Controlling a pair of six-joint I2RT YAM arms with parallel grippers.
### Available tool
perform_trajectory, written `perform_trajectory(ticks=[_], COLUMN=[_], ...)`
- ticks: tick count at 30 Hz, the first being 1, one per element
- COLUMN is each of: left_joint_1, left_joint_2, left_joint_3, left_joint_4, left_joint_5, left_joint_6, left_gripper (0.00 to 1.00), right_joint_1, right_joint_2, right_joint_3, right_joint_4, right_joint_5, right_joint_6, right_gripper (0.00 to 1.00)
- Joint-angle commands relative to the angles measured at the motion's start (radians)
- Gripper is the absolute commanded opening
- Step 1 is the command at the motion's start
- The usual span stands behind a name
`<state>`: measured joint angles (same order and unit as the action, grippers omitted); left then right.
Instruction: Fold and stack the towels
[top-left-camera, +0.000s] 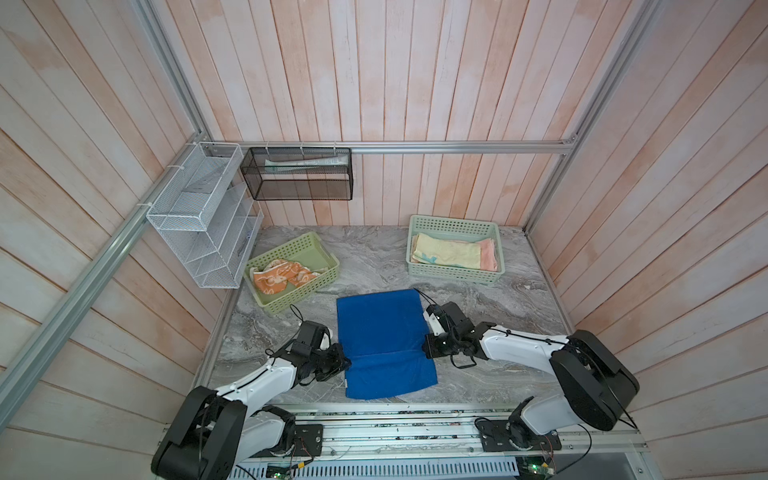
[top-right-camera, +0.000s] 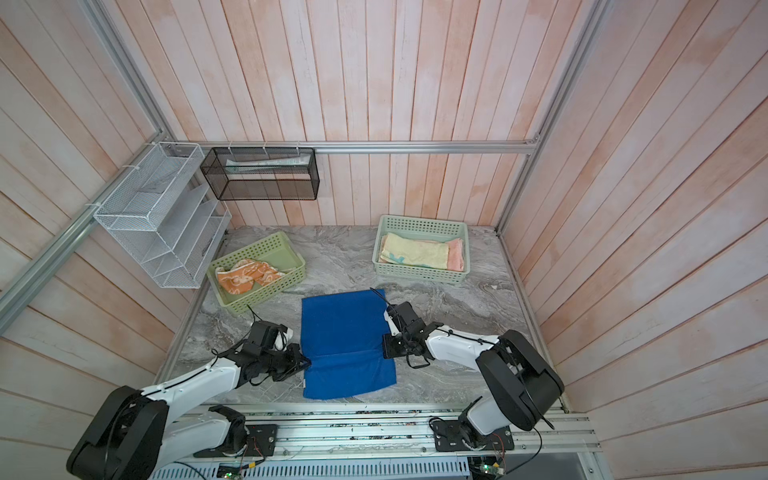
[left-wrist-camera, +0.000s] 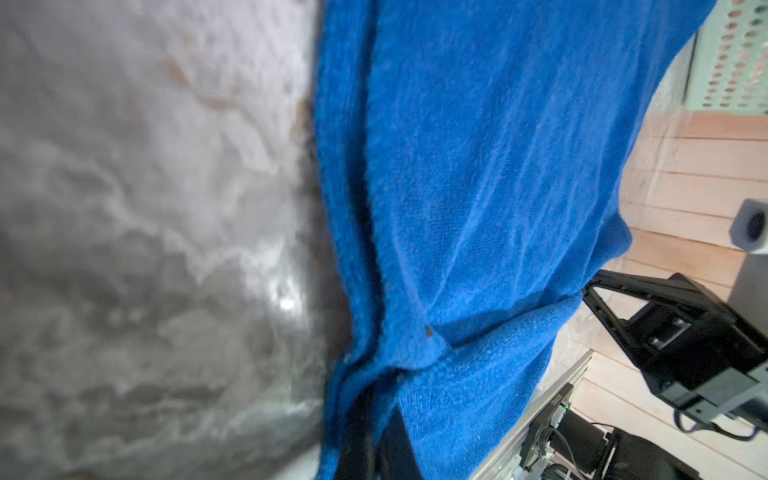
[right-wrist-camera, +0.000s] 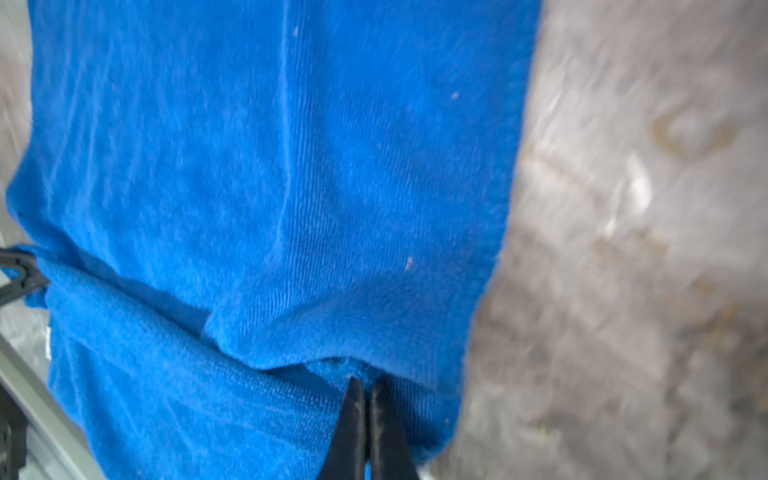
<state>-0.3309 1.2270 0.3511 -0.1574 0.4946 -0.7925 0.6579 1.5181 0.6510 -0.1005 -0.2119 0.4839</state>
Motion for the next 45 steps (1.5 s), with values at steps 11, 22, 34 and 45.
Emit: perform_trajectory(ticks=[11, 22, 34, 45], left_joint_1=[0.103, 0.068, 0.032, 0.031], left_joint_2=[0.053, -0.207, -0.093, -0.208], left_joint_3=[0.318, 0.223, 0.079, 0.221], left_joint_4=[-0.233, -0.350, -0.198, -0.368], left_joint_5=[-0.121, -0.096, -0.034, -0.196], left_joint_6=[0.252, 0.129, 0.060, 0.081], left_gripper=[0.00, 0.00, 0.17, 0.40], right_joint_1=[-0.101, -0.045, -0.038, -0.043], right_joint_2=[0.017, -0.166, -0.079, -0.197], right_joint_3=[0.246, 0.112, 0.057, 0.154], right_joint_4=[-0.227, -0.254, -0.242, -0.385], right_joint_5=[0.080, -0.034, -0.082, 0.013], right_joint_6=[-0.128, -0.009, -0.042, -0.081], right_gripper=[0.00, 0.00, 0.16, 0.42])
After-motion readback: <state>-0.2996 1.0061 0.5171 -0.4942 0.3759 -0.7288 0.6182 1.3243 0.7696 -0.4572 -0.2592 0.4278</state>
